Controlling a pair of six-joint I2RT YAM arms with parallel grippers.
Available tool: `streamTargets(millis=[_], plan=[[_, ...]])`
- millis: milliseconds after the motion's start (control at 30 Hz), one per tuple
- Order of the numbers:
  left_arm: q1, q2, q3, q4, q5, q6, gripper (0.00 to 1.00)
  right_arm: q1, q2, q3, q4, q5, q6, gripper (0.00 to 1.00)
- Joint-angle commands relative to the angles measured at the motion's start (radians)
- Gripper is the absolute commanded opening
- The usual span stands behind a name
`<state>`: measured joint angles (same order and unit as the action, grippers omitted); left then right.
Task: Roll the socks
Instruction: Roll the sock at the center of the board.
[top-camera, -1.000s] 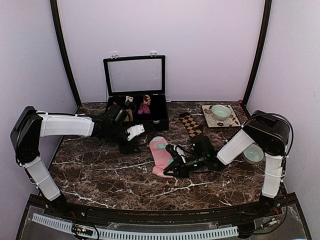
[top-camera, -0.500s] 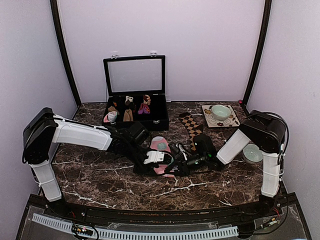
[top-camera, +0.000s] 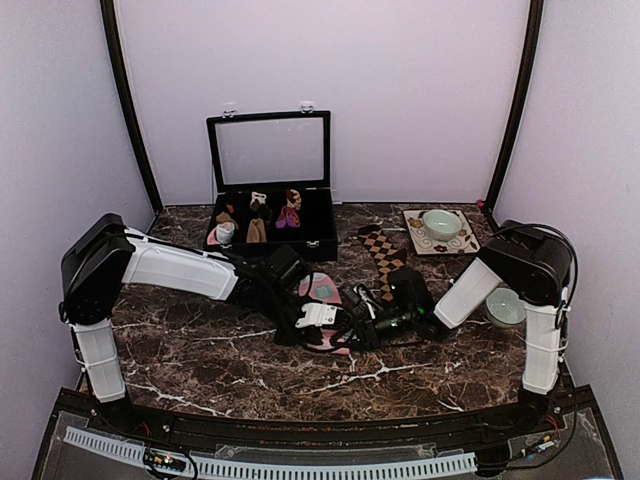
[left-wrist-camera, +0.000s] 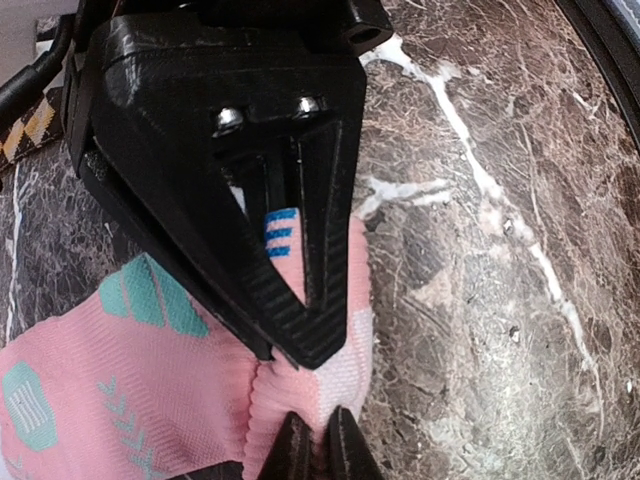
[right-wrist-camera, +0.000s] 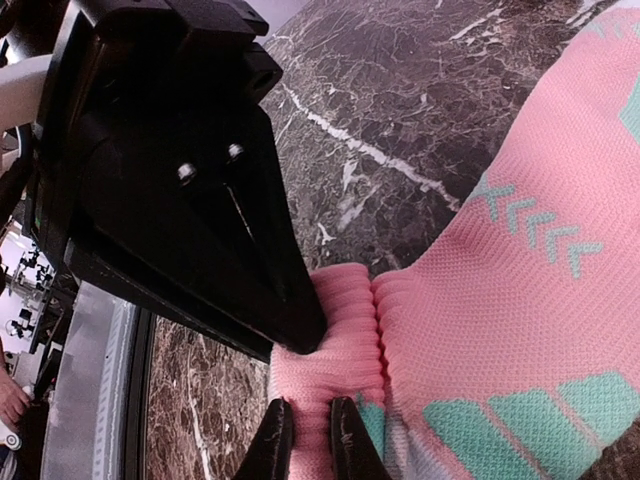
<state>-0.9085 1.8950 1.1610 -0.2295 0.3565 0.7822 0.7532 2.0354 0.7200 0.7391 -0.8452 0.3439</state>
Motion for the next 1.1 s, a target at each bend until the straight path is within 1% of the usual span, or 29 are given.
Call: streamTargets(millis=[0,33,100,267,367,467,533,633,700,800,867,900,933,967,1000,1067], plan=[[-0.007,0.06,0.03,-0.048,-0.018,-0.006,0.1,-0.017,0.057,-0.068,-0.24,0.139,0.02,0.13],[-0.006,0.069,0.037,-0.062,-0.018,-0.009,0.1,-0.017,0.049,-0.069,-0.241,0.144,0.015,0.16],[-0.006,0.094,0.053,-0.097,-0.012,-0.013,0.13,-0.018,0.031,-0.062,-0.256,0.156,0.004,0.18],[-0.004,0.127,0.079,-0.188,0.026,0.007,0.21,-0.018,0.009,-0.045,-0.29,0.172,-0.013,0.18],[-0.006,0.135,0.081,-0.209,0.021,0.02,0.26,-0.018,0.015,-0.04,-0.293,0.163,-0.01,0.18],[-0.007,0.14,0.081,-0.205,0.01,0.019,0.27,-0.018,0.019,-0.041,-0.281,0.155,-0.001,0.17],[-0.006,0.148,0.083,-0.203,0.002,0.019,0.26,-0.018,0.014,-0.043,-0.28,0.158,0.0,0.17],[-0.002,0.172,0.094,-0.217,-0.012,0.012,0.18,-0.018,-0.013,-0.05,-0.282,0.173,-0.008,0.19],[0.008,0.188,0.105,-0.236,0.008,-0.001,0.14,-0.018,-0.04,-0.064,-0.276,0.185,-0.017,0.21],[0.034,0.21,0.133,-0.283,0.059,-0.022,0.11,-0.018,-0.094,-0.1,-0.245,0.208,-0.034,0.25],[0.054,0.23,0.163,-0.335,0.103,-0.034,0.1,-0.019,-0.137,-0.132,-0.22,0.232,-0.055,0.31],[0.066,0.243,0.184,-0.363,0.126,-0.042,0.1,-0.019,-0.157,-0.144,-0.214,0.244,-0.063,0.37],[0.077,0.256,0.206,-0.398,0.149,-0.047,0.1,-0.018,-0.179,-0.157,-0.211,0.257,-0.079,0.72],[0.087,0.273,0.228,-0.43,0.173,-0.054,0.1,-0.018,-0.206,-0.177,-0.206,0.272,-0.098,0.96],[0.095,0.288,0.246,-0.458,0.191,-0.063,0.1,-0.018,-0.225,-0.188,-0.204,0.294,-0.111,0.99],[0.107,0.318,0.276,-0.502,0.22,-0.075,0.1,-0.018,-0.267,-0.208,-0.209,0.334,-0.133,0.99]])
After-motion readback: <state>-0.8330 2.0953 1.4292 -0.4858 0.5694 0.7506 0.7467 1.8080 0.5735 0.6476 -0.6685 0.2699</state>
